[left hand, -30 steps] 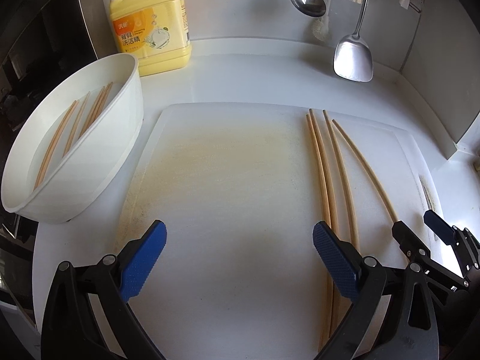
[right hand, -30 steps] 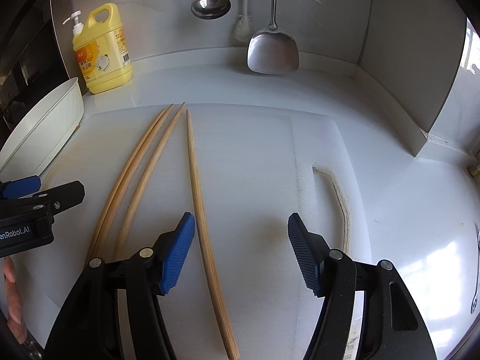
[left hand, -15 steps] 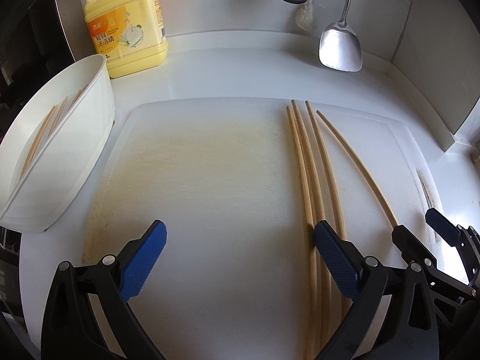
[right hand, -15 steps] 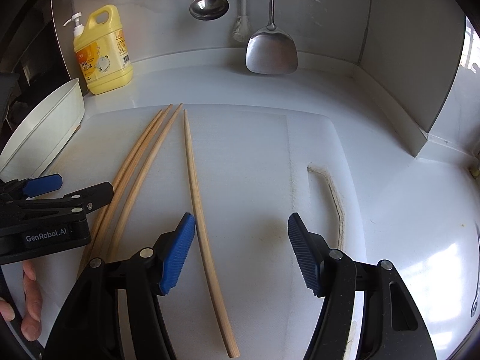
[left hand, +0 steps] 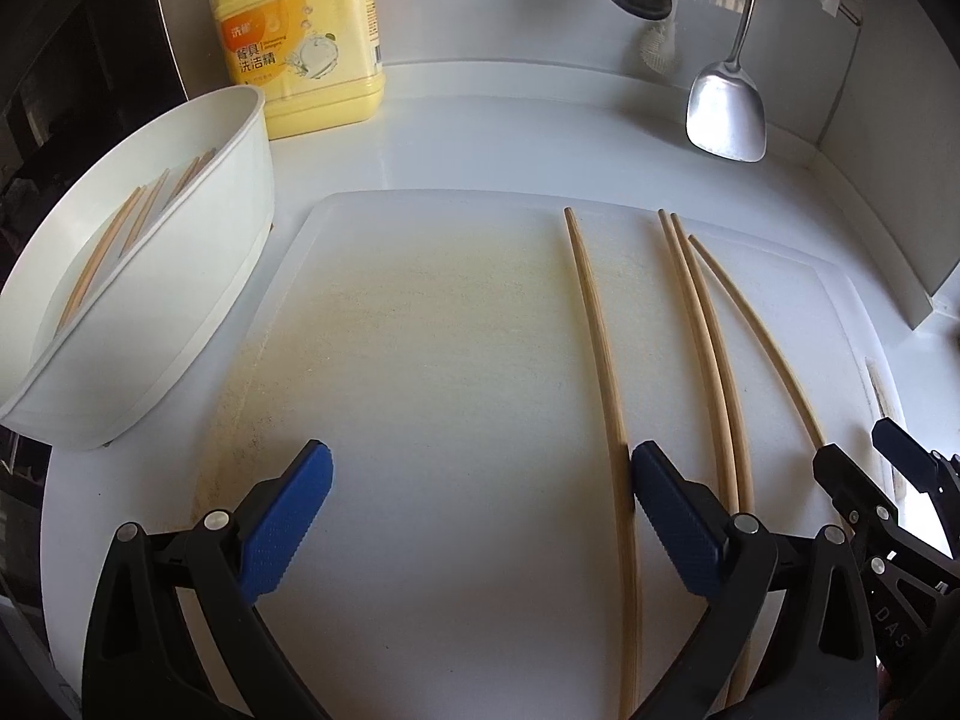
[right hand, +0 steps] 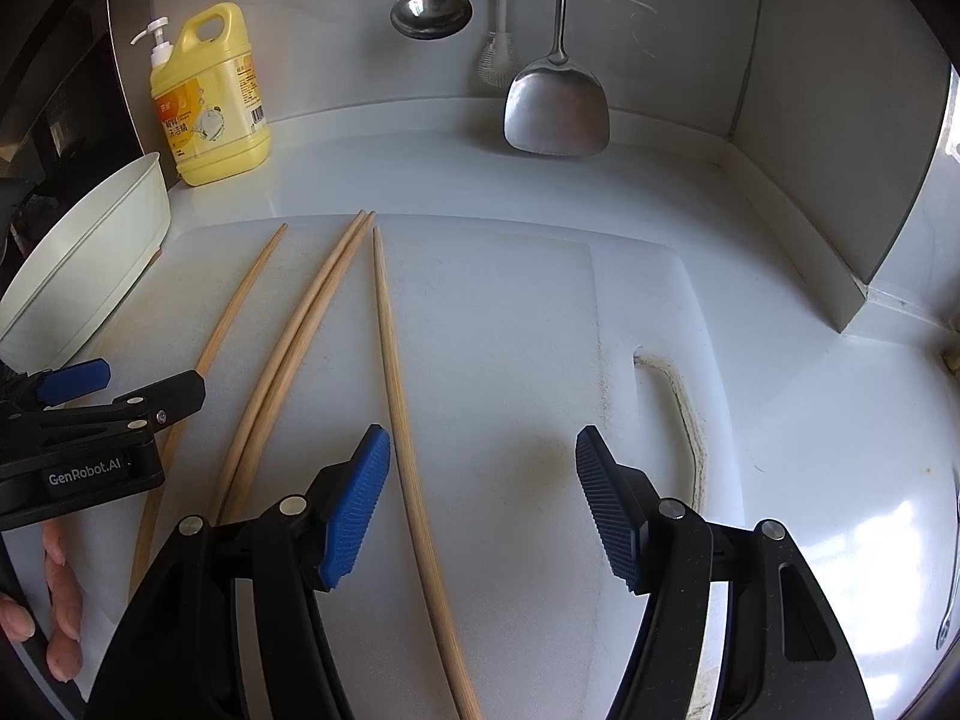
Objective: Organize utensils
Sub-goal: 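Close the left tool on a chopstick while the right tool grasps another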
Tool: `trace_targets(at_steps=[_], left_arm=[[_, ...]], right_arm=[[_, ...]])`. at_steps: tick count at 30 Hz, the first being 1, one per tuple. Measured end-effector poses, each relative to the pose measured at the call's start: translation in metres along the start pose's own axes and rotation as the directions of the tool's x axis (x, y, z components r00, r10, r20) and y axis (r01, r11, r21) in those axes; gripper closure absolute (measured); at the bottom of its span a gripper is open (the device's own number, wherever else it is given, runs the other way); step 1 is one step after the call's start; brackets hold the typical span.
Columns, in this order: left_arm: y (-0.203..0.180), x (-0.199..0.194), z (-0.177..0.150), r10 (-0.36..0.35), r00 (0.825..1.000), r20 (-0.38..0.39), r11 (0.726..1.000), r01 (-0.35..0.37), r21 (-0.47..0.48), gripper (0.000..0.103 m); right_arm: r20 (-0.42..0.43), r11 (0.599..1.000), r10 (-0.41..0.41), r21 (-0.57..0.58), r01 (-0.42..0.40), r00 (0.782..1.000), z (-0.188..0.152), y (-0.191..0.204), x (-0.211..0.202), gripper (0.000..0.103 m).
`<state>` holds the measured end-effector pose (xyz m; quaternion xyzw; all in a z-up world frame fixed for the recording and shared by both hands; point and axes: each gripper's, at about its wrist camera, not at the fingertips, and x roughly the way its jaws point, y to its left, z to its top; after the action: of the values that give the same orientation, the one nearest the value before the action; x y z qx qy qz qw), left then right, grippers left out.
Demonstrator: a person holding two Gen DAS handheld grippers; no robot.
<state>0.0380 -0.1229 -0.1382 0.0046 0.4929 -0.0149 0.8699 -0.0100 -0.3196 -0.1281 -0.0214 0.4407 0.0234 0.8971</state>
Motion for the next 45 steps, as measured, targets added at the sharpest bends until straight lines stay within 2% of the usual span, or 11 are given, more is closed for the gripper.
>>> trace_targets(at_steps=[6,9,12,14,18,20,22,23,28,36,45], left_arm=[[-0.003,0.006,0.007,0.017,1.0,0.006,1.0,-0.017,-0.025,0.006],[-0.005,0.004,0.006,0.019,1.0,0.011,1.0,-0.019,-0.024,0.009],[-0.011,-0.001,0.003,0.006,1.0,0.024,1.0,-0.006,-0.007,0.022],[-0.017,-0.004,0.001,-0.001,0.999,0.032,1.0,0.0,0.006,0.037],[-0.025,-0.007,0.0,-0.024,0.999,0.036,0.999,0.023,0.032,0.058],[-0.027,-0.008,0.002,-0.035,0.999,0.031,0.999,0.034,0.041,0.073],[-0.029,-0.009,0.002,-0.04,0.999,0.028,0.998,0.039,0.049,0.084],[-0.029,-0.009,0.002,-0.047,0.999,0.026,0.997,0.046,0.055,0.091],[-0.027,-0.009,0.0,-0.067,0.997,0.025,0.996,0.066,0.058,0.095],[-0.016,-0.017,-0.005,-0.134,0.991,-0.03,0.991,0.134,0.011,0.096],[0.001,-0.056,-0.009,-0.181,0.983,-0.019,0.983,0.18,-0.031,0.096]], right_arm=[[0.005,0.999,0.024,-0.038,-0.024,1.0,0.008,0.008,0.007,0.041],[0.005,0.997,0.049,-0.063,-0.049,0.999,0.011,0.012,0.009,0.046],[0.006,0.994,0.066,-0.084,-0.066,0.998,0.012,0.014,0.009,0.054],[0.008,0.993,0.074,-0.089,-0.073,0.997,0.011,0.015,0.008,0.058],[0.011,0.993,0.08,-0.085,-0.079,0.997,0.01,0.017,0.007,0.065],[0.012,0.993,0.08,-0.091,-0.079,0.997,0.011,0.019,0.008,0.073],[0.016,0.993,0.071,-0.094,-0.069,0.997,0.011,0.02,0.007,0.09],[0.017,0.994,0.067,-0.092,-0.065,0.998,0.011,0.02,0.008,0.094],[0.016,0.994,0.08,-0.076,-0.078,0.997,0.012,0.018,0.007,0.096],[0.005,0.991,0.134,0.02,-0.134,0.991,0.007,0.008,-0.004,0.097],[0.047,0.98,0.182,0.073,-0.185,0.982,0.007,0.008,-0.035,0.097]])
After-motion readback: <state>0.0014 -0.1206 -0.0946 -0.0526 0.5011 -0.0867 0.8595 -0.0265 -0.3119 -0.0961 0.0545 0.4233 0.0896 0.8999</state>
